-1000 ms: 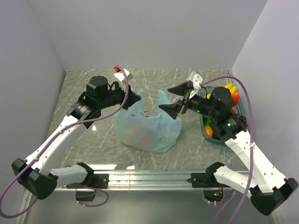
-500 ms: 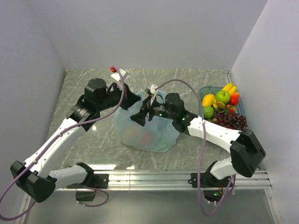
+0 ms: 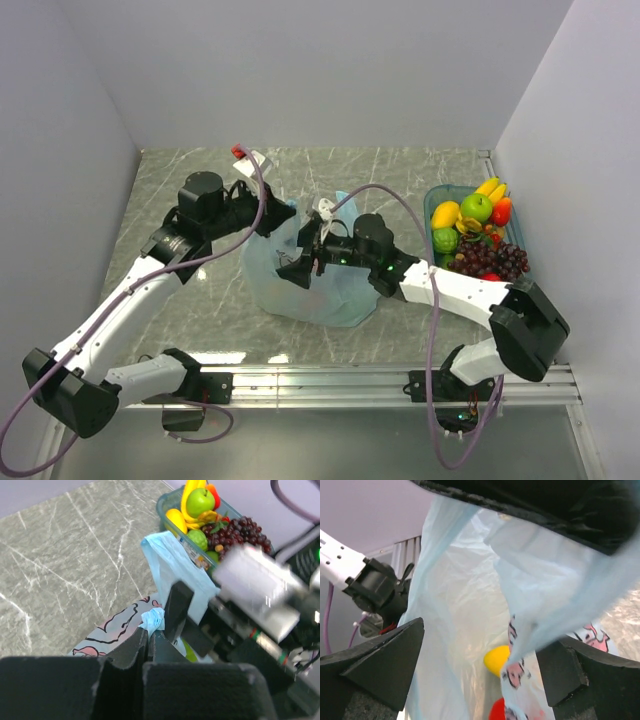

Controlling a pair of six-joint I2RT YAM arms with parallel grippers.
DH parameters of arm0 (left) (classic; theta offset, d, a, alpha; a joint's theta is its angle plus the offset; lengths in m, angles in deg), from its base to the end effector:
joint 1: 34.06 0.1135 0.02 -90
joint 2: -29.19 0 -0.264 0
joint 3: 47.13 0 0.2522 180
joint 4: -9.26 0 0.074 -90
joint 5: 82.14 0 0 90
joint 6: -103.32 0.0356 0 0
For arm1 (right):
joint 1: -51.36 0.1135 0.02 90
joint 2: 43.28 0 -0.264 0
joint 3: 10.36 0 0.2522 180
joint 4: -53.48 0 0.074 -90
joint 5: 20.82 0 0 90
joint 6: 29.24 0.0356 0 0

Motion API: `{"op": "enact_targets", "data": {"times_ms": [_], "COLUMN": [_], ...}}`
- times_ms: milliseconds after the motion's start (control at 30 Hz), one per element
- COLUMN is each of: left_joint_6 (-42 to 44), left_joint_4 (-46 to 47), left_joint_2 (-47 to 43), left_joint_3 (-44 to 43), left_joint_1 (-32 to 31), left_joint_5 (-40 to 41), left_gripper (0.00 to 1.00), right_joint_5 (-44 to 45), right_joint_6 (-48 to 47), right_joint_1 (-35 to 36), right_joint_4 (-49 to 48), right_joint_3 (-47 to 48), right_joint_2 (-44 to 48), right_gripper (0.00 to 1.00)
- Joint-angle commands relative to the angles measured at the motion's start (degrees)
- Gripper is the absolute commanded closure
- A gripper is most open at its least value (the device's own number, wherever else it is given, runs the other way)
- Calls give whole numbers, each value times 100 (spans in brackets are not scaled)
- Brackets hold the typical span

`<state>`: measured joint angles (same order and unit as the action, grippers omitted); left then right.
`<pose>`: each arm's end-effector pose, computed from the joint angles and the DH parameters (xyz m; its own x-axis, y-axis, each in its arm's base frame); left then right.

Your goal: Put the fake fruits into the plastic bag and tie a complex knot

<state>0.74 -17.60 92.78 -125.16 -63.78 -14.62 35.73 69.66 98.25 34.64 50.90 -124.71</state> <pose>0.2114 -0.1364 0.3898 -0.3527 -0.0304 -0.9352 0.7229 0.6257 -0.2930 0.2051 0.2478 0.2852 -0.1682 0.0092 -0.9857 -0.9714 0.1685 0.1673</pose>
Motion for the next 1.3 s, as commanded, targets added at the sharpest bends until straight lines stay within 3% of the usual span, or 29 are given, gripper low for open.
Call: {"op": "enact_targets", "data": {"times_ms": [0,133,300,633,1033,1267], "left_joint_6": [405,633,555,-78,-526,-728], "left_joint_4": [299,344,405,818,1064,1152], "left_joint_2": [-303,-383,-313,-216,-198,-233], "left_joint_3": [125,239,292,336,275,266], "left_joint_1": [18,18,18,1,-17,-26], "left_joint_5": [-501,-723,-451,244,244,209], "left_gripper": [100,100,100,99,100,100], "right_joint_5": [-205,-250,-302,972,1411,1149], "right_joint_6": [-196,66,559,1675,1140,964], "right_joint_1": [-180,-496,-638,-348,241,408], "right_joint_4": [-63,-27,-167,-343,-343,-633], "right_joint_3": [-5,170,303,892,1165,963], "right_joint_2": [382,347,487,224,-453,-453], "right_gripper": [4,3,2,1,0,0]}}
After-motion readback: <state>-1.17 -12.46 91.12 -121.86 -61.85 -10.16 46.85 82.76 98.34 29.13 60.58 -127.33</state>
